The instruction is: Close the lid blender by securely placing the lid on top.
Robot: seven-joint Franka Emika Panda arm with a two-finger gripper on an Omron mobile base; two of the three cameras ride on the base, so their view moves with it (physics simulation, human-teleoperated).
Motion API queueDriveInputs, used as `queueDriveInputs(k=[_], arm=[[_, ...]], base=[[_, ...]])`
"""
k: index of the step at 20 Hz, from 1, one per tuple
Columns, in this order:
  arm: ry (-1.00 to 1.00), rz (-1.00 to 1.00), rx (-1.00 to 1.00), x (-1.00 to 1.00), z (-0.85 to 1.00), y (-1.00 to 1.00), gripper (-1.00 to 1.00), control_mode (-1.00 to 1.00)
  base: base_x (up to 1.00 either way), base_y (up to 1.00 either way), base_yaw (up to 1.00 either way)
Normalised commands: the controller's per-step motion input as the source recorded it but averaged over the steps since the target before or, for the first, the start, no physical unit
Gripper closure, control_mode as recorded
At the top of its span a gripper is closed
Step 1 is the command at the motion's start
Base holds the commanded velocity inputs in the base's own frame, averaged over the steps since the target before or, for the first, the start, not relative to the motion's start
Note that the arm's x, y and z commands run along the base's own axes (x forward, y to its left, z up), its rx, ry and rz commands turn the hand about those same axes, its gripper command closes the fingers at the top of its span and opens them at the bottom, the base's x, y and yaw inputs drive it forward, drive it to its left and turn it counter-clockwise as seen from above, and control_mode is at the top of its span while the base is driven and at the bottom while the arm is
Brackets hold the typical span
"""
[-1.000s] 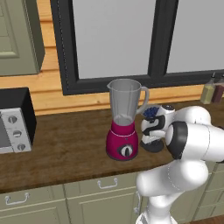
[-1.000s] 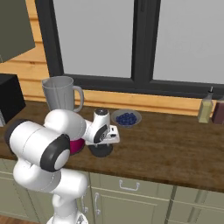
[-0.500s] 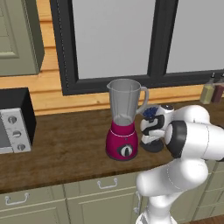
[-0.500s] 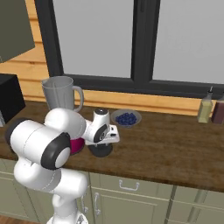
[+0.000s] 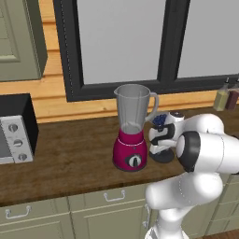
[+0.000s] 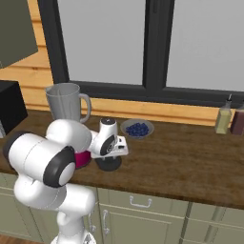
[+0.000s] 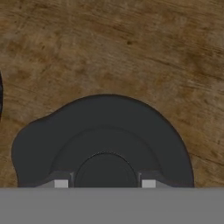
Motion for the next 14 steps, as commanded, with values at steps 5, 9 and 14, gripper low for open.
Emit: queueDriveInputs(k=[5, 9, 14], arm=[[0.00, 0.00, 0.00, -0.05, 0.00, 0.00, 1.00, -1.00], [0.00, 0.00, 0.01, -0.02, 0.04, -0.09, 1.00, -1.00], [0.00, -0.03, 0.04, -0.01, 0.27, -0.42, 1.00, -1.00]], base=[[0.00, 0.00, 0.00], [0.00, 0.00, 0.00], [0.00, 0.00, 0.00]])
